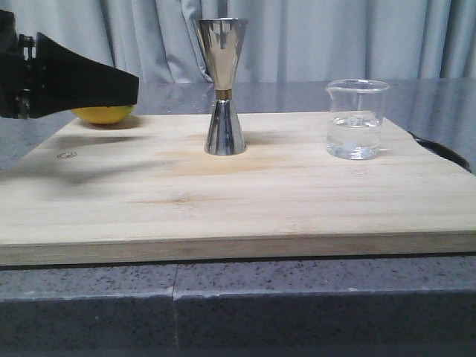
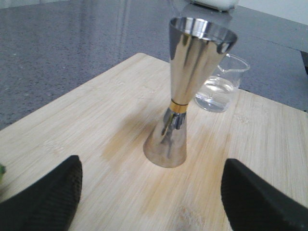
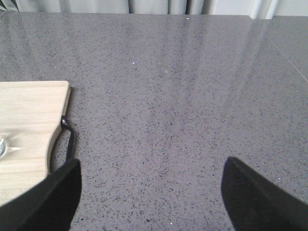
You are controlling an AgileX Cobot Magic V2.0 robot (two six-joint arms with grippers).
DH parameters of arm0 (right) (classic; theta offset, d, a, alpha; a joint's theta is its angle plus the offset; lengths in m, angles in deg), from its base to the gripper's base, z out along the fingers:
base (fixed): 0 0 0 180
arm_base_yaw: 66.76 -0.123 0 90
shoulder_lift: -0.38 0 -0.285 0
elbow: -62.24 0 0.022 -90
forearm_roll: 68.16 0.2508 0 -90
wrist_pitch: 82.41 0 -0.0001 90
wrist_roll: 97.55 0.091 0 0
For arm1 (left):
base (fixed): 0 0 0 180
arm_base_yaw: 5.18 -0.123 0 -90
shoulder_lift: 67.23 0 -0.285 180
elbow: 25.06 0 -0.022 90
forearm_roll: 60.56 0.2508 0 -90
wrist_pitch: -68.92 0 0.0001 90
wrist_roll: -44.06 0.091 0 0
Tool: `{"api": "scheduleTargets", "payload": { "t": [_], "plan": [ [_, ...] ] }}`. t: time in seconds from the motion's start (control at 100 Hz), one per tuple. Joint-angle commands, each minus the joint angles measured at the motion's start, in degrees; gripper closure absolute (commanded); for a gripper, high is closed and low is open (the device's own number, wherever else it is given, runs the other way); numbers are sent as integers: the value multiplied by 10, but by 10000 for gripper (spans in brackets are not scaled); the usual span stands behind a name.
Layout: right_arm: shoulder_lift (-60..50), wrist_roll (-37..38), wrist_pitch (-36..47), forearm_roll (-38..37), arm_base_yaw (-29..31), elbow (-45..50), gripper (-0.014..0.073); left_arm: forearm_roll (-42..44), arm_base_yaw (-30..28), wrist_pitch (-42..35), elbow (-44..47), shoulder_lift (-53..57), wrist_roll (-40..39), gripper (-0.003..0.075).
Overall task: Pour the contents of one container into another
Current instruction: 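Reach the left gripper to the steel jigger and close around its waist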
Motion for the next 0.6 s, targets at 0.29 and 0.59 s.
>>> {"api": "scheduleTargets", "payload": {
  "t": [0.29, 0.59],
  "plan": [
    [9, -1, 48, -4, 3, -20, 71, -50, 96, 63, -105, -57, 46, 167],
    [9, -1, 48, -4, 3, -20, 71, -50, 144, 63, -191, -115, 45, 167]
  ]
}}
